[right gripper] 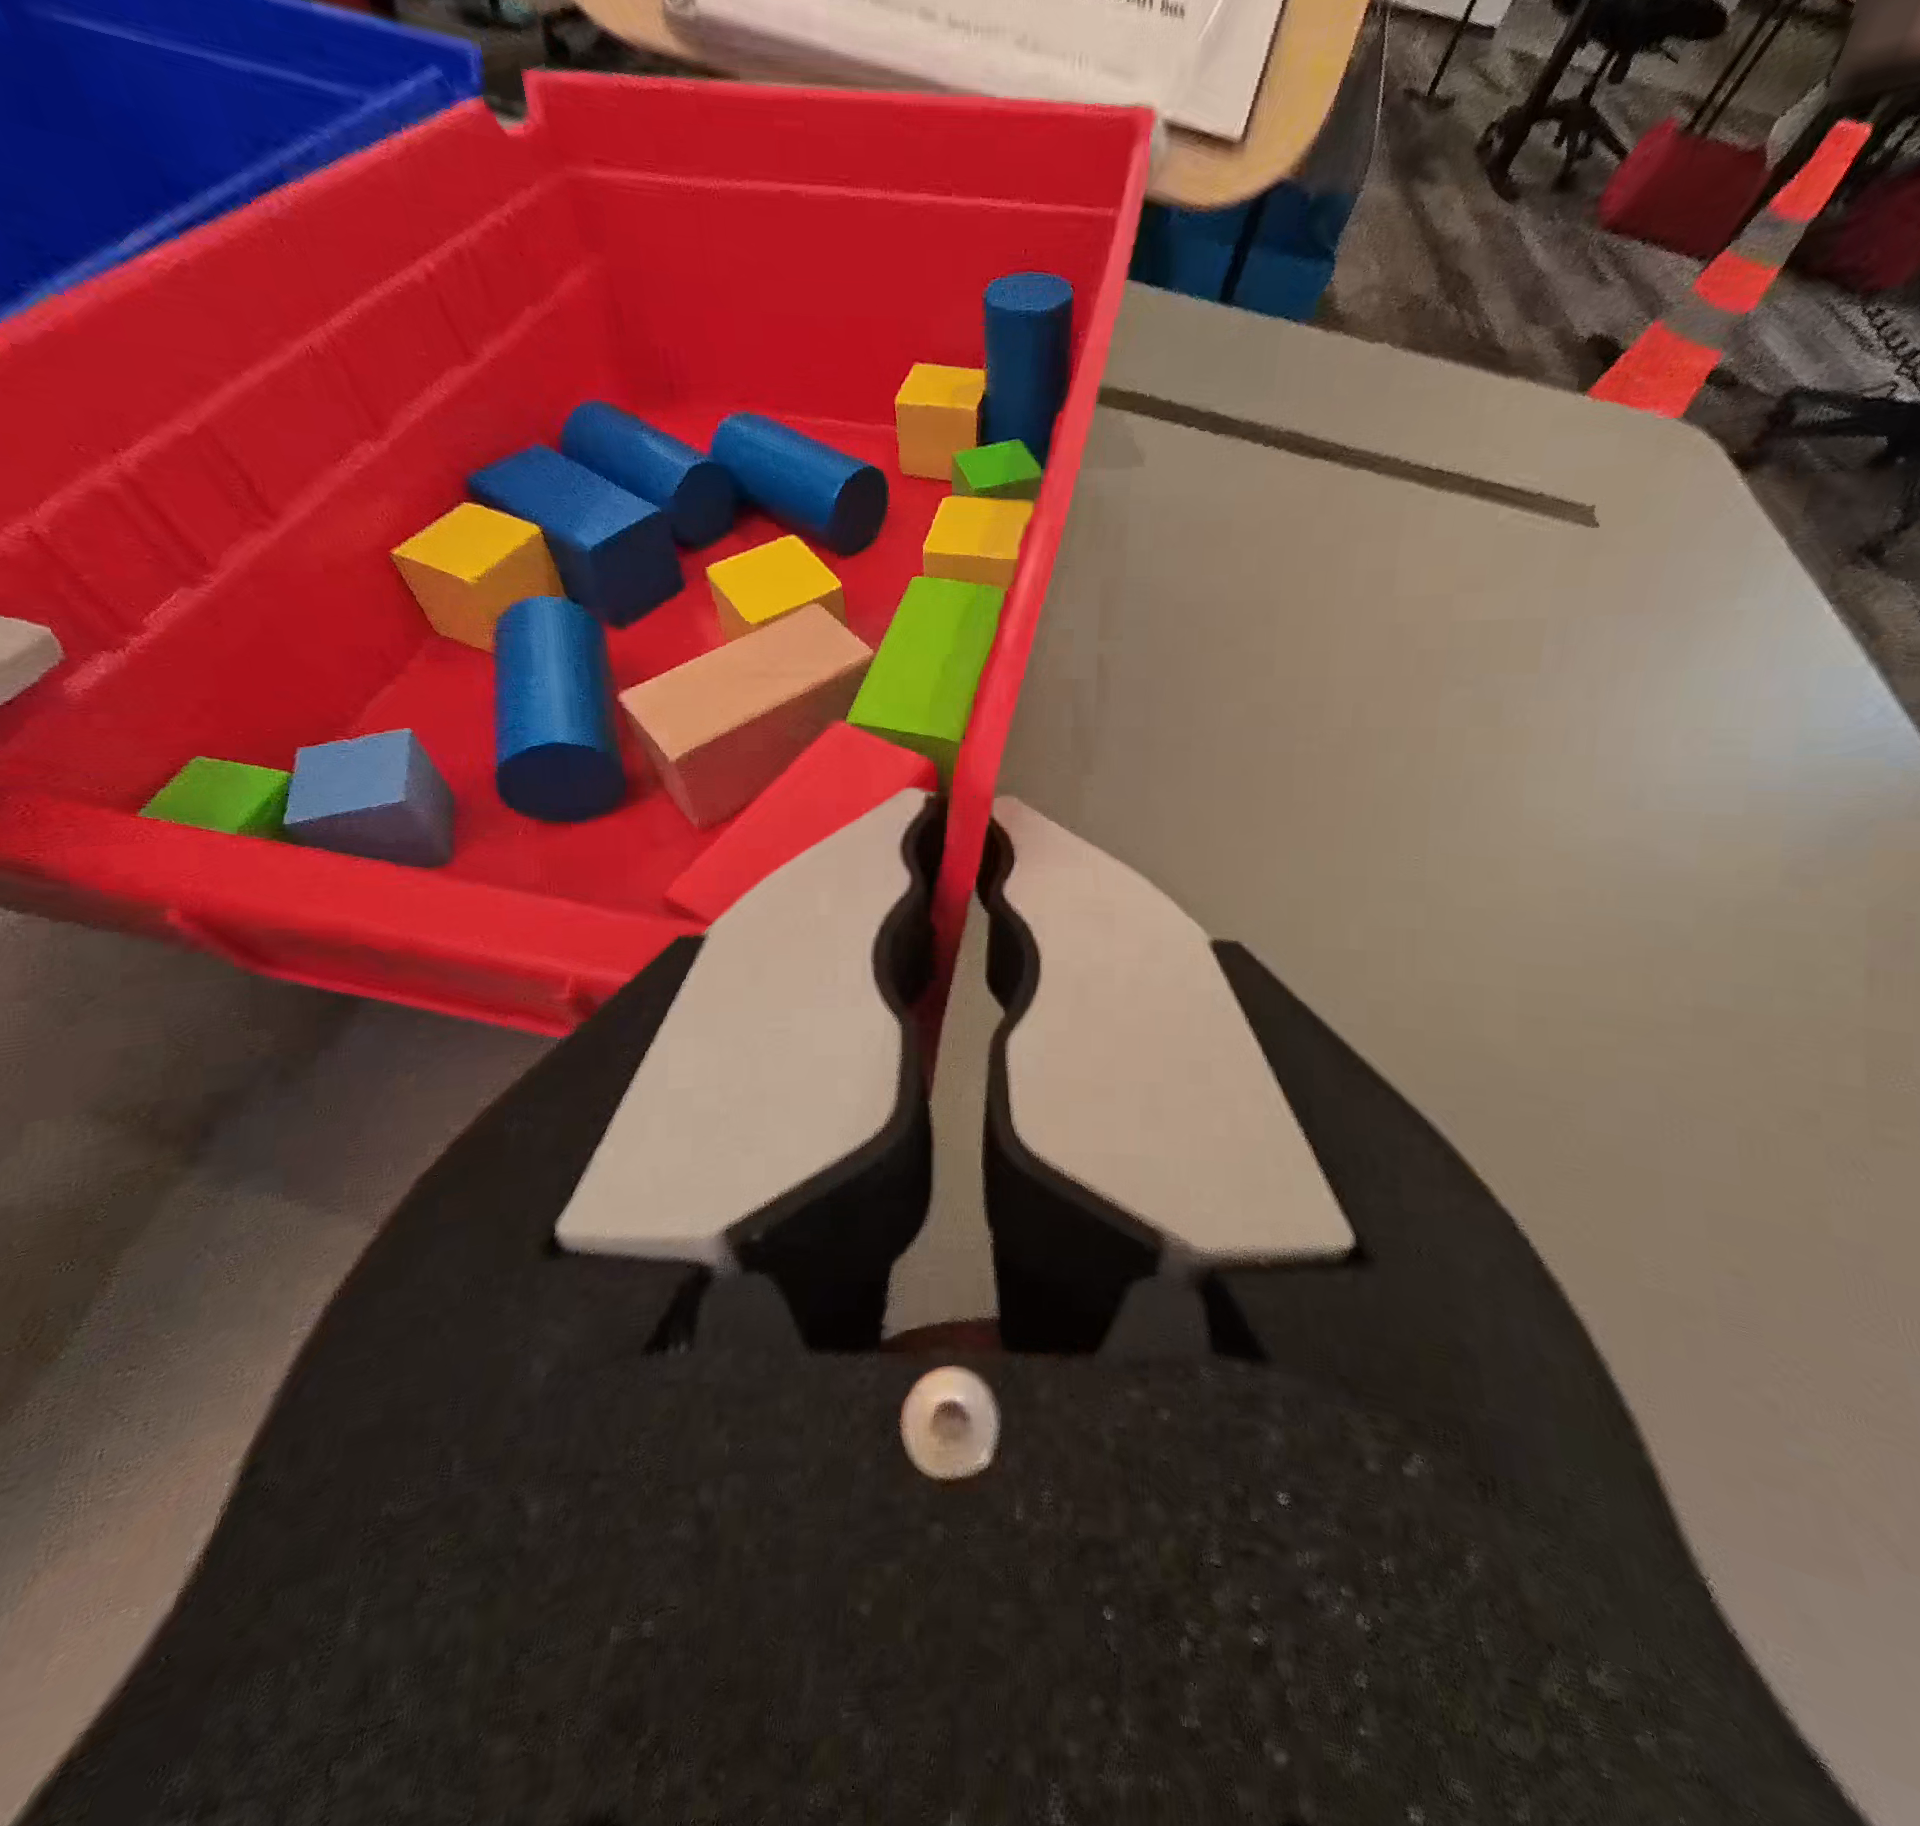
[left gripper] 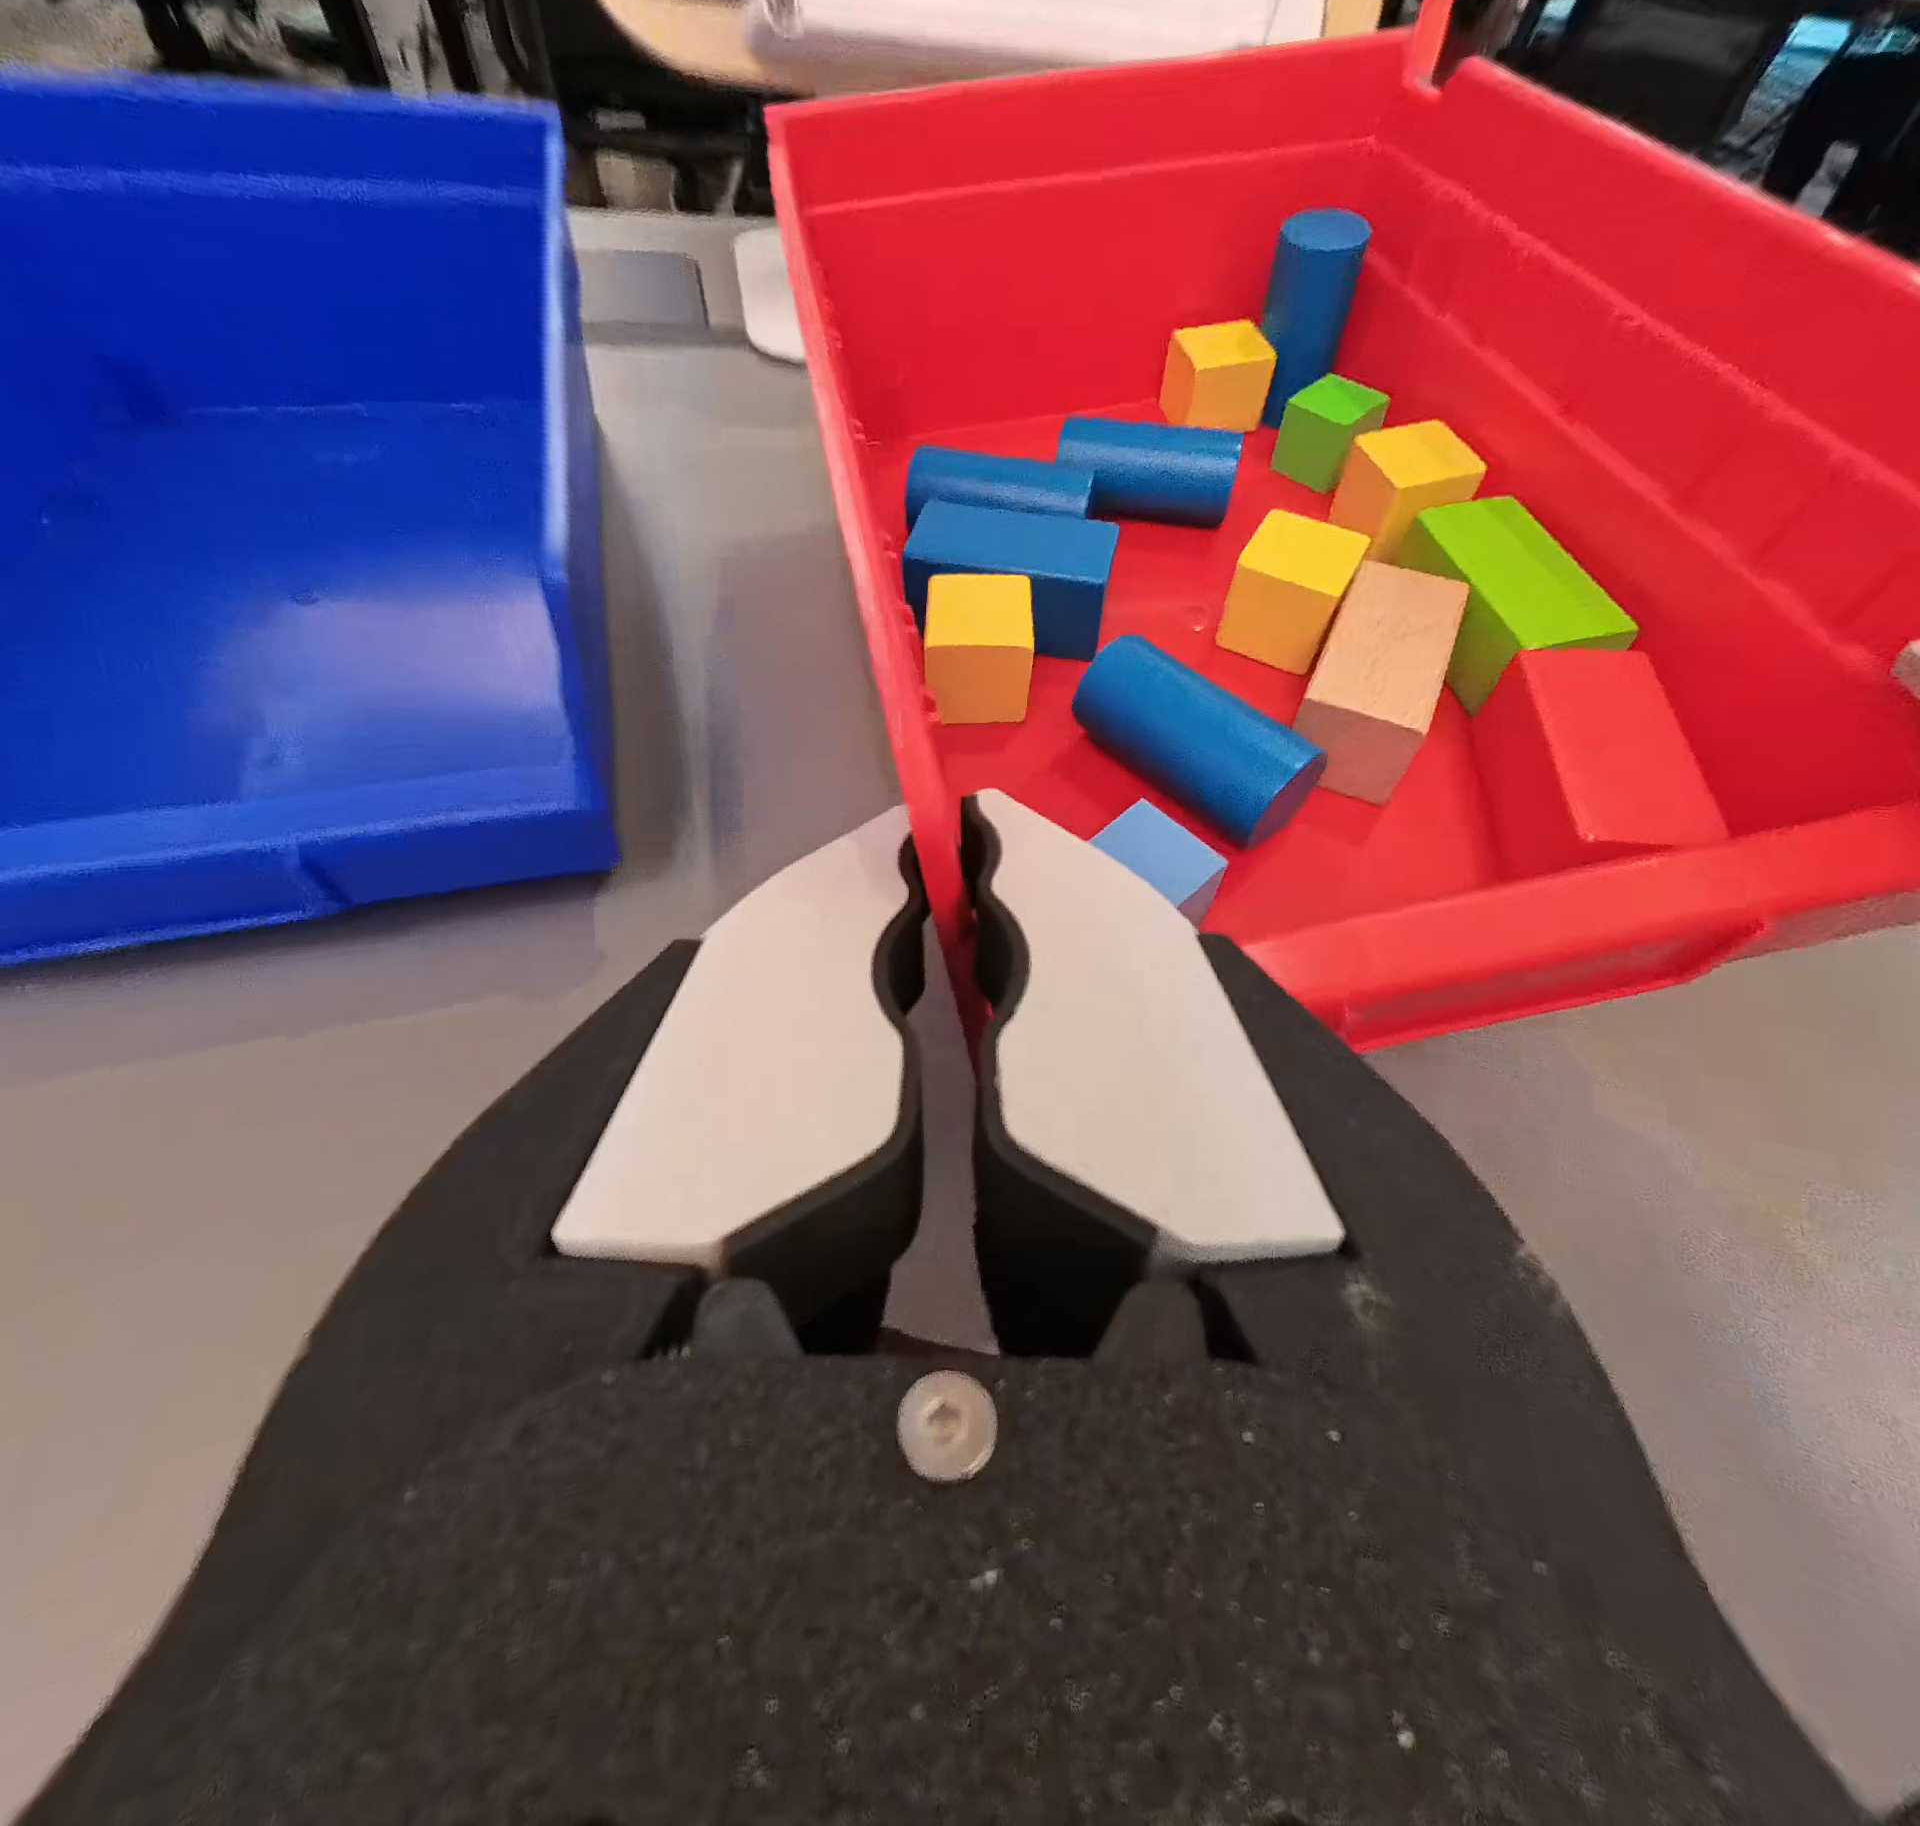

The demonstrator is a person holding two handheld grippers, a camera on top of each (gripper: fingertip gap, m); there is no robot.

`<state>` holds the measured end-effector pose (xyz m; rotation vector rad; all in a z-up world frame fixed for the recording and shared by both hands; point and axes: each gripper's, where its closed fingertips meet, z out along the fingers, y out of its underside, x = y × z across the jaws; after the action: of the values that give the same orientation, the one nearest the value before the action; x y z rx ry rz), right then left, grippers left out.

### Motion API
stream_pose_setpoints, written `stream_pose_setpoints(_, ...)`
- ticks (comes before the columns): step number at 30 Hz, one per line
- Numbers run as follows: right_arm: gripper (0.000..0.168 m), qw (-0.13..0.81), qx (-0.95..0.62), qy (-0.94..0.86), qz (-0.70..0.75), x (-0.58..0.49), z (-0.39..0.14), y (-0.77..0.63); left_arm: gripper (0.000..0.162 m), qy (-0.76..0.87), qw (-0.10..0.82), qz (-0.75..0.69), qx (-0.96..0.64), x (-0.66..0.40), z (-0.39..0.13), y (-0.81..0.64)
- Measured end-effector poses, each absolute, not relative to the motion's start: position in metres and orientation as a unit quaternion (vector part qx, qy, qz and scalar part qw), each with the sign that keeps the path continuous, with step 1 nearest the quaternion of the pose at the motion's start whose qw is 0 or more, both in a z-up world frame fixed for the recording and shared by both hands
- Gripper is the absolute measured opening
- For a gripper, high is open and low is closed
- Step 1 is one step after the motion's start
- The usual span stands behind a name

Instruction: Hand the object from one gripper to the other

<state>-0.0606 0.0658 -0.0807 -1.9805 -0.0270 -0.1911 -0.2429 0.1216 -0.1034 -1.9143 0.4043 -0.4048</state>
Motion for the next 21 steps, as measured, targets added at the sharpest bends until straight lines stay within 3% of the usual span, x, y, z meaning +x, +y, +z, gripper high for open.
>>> stream_pose_setpoints(6,0.004,0.531,-0.843,-0.003,-0.091,-0.071,-0.098,0.074,0.001,0.144,0.520,-0.165,-0.826,-0.252,-0.112,0.138)
stream_pose_setpoints(10,0.005,0.532,-0.825,-0.059,-0.181,-0.088,-0.086,0.072,0.001,0.094,0.495,-0.212,-0.837,-0.258,-0.129,0.150)
stream_pose_setpoints(16,0.004,0.532,-0.839,0.025,-0.113,-0.045,-0.104,0.070,0.002,0.163,0.526,-0.155,-0.820,-0.229,-0.114,0.142)
stream_pose_setpoints(21,0.005,0.538,-0.836,-0.033,-0.105,-0.106,-0.097,0.108,0.001,0.083,0.526,-0.155,-0.832,-0.288,-0.108,0.172)
